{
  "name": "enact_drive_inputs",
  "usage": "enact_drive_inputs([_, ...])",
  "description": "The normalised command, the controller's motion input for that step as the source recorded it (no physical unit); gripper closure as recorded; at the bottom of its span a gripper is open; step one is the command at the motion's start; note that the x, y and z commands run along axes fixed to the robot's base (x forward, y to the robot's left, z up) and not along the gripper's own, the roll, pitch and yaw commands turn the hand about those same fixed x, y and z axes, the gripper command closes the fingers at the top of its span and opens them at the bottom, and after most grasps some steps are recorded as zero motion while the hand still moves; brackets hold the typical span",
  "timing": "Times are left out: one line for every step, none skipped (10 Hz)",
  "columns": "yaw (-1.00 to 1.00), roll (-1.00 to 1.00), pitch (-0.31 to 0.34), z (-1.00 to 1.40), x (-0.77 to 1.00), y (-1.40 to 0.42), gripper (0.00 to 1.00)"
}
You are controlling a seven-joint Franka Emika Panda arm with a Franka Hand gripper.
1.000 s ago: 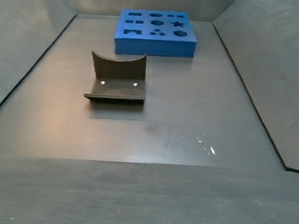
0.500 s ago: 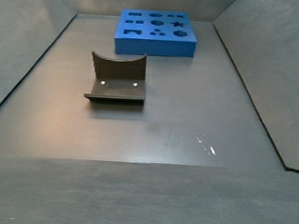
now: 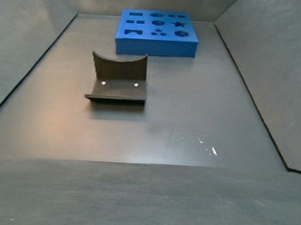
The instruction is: Insert the square-circle object.
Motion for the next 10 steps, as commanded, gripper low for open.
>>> enact_drive_inputs([-1.0,0.01,0.0,-0.27,0.0,0.0,1.0])
enact_drive_inputs([-1.0,0.01,0.0,-0.26,0.0,0.0,1.0])
enact_drive_inputs([-1.0,0.01,0.0,-0.26,0.0,0.0,1.0])
enact_drive_inputs([-1.0,0.01,0.0,-0.27,0.0,0.0,1.0])
enact_drive_inputs([-1.0,0.0,0.0,-0.3,0.0,0.0,1.0])
enact_drive_inputs([-1.0,0.0,-0.003,-0.33,0.0,0.0,1.0])
enact_drive_inputs([-1.0,0.0,-0.003,-0.32,0.0,0.0,1.0])
enact_drive_inputs([-1.0,0.0,-0.001,-0.32,0.0,0.0,1.0])
enact_drive_inputs([-1.0,0.0,-0.001,-0.33,0.0,0.0,1.0])
enact_drive_inputs([-1.0,0.0,0.0,-0.33,0.0,0.0,1.0])
